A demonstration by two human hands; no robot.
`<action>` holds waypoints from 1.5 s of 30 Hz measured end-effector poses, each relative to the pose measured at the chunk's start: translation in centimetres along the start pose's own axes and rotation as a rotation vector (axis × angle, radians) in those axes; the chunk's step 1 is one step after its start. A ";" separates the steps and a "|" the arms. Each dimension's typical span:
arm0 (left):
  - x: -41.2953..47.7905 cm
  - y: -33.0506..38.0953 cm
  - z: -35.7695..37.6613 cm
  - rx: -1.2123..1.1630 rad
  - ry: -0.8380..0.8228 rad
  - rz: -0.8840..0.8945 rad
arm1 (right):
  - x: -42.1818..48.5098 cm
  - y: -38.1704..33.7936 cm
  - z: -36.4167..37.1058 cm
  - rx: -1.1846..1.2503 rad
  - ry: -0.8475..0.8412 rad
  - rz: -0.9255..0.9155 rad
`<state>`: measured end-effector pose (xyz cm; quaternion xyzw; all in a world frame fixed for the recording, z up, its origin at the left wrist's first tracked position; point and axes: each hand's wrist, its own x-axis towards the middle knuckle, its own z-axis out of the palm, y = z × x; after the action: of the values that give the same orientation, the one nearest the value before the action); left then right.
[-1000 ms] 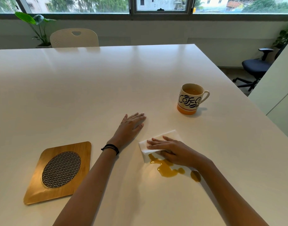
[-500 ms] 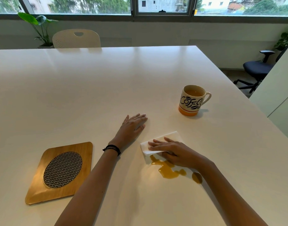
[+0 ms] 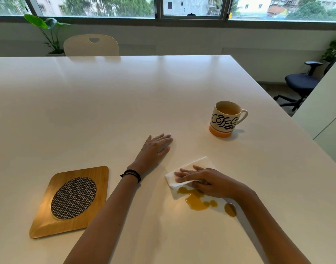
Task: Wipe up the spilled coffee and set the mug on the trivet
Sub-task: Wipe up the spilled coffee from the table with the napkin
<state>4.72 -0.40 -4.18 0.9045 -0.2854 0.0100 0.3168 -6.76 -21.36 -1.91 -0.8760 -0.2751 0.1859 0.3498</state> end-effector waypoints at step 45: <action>-1.1 0.8 -0.2 0.023 -0.014 -0.015 | -2.7 -0.7 1.7 0.092 0.009 0.052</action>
<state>3.41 -0.21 -3.85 0.9103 -0.2806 0.0046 0.3043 -10.02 -21.70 -2.22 -0.8667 -0.2417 0.2033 0.3860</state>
